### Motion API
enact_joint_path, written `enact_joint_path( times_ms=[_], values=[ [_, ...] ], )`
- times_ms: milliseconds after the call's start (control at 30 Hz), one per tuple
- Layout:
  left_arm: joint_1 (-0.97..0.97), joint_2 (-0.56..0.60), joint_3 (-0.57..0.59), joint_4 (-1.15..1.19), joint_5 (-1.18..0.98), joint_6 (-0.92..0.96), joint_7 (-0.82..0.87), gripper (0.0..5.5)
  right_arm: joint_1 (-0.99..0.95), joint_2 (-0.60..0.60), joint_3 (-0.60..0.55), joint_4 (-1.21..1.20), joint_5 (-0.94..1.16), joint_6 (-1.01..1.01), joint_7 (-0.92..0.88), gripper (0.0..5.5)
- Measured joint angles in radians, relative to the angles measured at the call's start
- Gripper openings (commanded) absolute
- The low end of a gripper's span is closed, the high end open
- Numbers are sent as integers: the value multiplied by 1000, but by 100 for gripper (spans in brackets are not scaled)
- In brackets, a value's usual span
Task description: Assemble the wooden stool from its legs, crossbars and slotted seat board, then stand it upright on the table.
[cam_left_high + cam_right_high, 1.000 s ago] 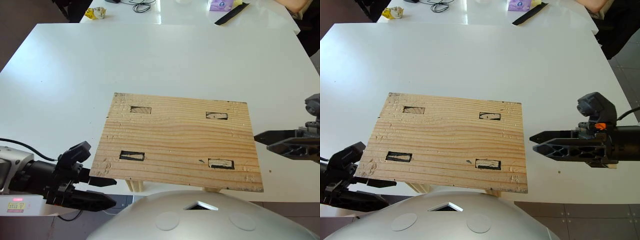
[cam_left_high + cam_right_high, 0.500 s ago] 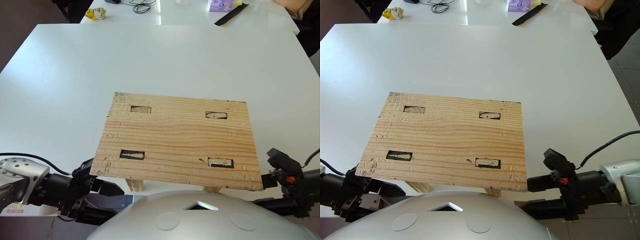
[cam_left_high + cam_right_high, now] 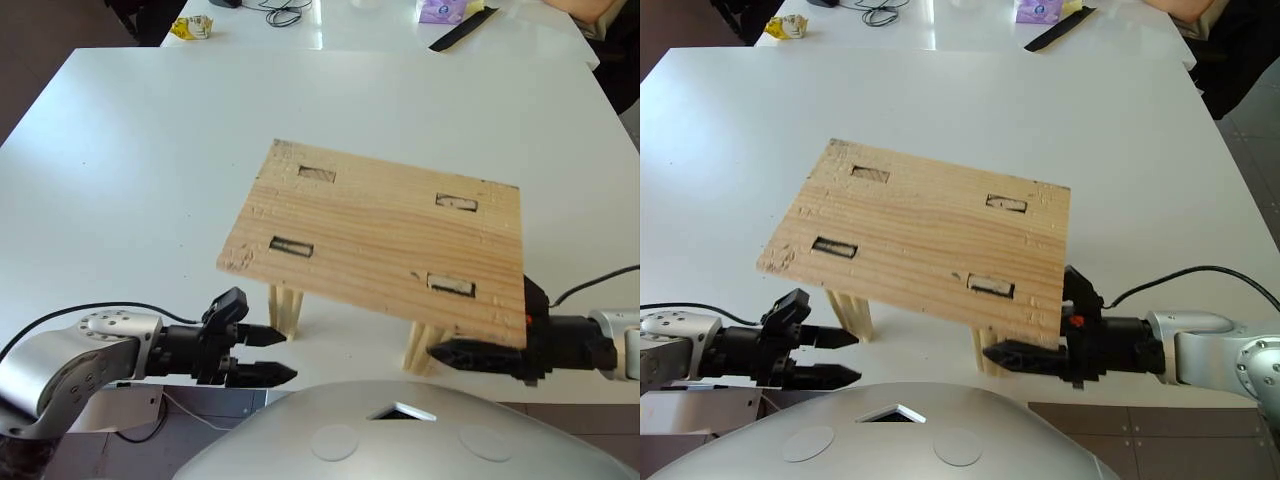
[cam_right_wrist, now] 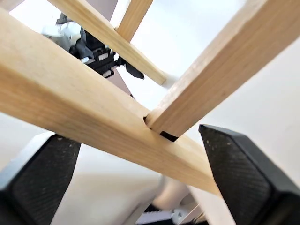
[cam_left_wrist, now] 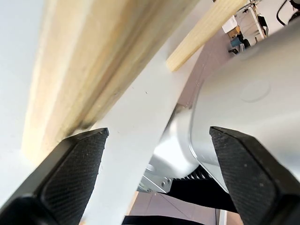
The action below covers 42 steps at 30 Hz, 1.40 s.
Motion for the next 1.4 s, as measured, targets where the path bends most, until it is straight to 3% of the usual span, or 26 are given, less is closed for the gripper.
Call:
enact_joint_path(
  times_ms=[267, 600, 700, 867, 1033, 1167, 1300, 1400],
  values=[
    [-160, -121, -49, 50, -30, 23, 138, 400, -300, 69, 96, 195, -49, -67, -176, 444],
    [-408, -273, -73, 208, -28, 25, 270, 400, -457, 263, 182, 245, -213, -138, -290, 444],
    [-398, -273, -73, 173, -46, 32, 262, 400, -483, 280, 182, 262, -283, -153, -278, 444],
    [-306, -172, -13, 125, -57, 7, 159, 400, -512, 290, 167, 297, -376, -177, -226, 444],
    [-288, -109, 162, 219, 4, -116, 124, 400, -324, 235, 54, 191, -384, -174, -111, 444],
    [-315, -184, 240, 273, 83, -254, 240, 400, -136, 213, -29, 139, -498, -233, -33, 444],
    [-301, -337, 152, 376, 379, -515, 471, 400, -128, 339, -29, 256, -730, -425, -155, 444],
    [-287, -500, 78, 531, 570, -755, 628, 400, -158, 477, 67, 364, -968, -640, -239, 444]
  ],
)
